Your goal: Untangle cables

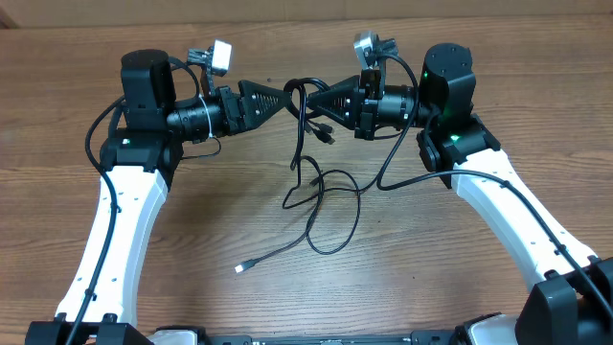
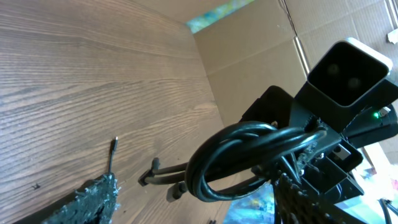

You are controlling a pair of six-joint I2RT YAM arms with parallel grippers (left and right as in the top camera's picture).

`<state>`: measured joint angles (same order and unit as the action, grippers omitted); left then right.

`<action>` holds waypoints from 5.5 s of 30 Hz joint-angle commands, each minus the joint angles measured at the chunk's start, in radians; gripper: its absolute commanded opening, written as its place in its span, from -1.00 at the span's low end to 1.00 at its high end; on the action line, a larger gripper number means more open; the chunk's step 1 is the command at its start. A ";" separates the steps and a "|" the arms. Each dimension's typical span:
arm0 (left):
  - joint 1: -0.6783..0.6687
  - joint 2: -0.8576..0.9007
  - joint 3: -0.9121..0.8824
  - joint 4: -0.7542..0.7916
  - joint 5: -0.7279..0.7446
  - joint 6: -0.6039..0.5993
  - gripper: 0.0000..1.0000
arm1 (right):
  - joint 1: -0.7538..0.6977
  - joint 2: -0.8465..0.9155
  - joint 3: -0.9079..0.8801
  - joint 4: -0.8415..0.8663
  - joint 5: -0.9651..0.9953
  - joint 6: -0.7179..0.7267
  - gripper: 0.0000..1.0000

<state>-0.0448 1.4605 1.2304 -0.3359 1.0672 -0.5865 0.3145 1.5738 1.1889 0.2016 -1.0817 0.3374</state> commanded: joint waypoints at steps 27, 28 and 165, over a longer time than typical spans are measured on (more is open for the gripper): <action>-0.040 -0.003 0.016 -0.086 -0.003 0.074 0.35 | -0.002 -0.005 0.003 0.117 -0.117 0.029 -0.92; -0.048 -0.003 0.016 -0.085 -0.005 0.074 0.36 | -0.002 -0.005 0.003 0.121 -0.118 0.030 -0.92; -0.332 0.001 0.016 -0.472 -1.036 0.222 -0.91 | 0.230 -0.005 0.003 -0.571 0.465 -0.578 -0.63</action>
<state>-0.3717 1.4601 1.2343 -0.8127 0.0063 -0.3420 0.5438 1.5810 1.1851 -0.3672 -0.6533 -0.2409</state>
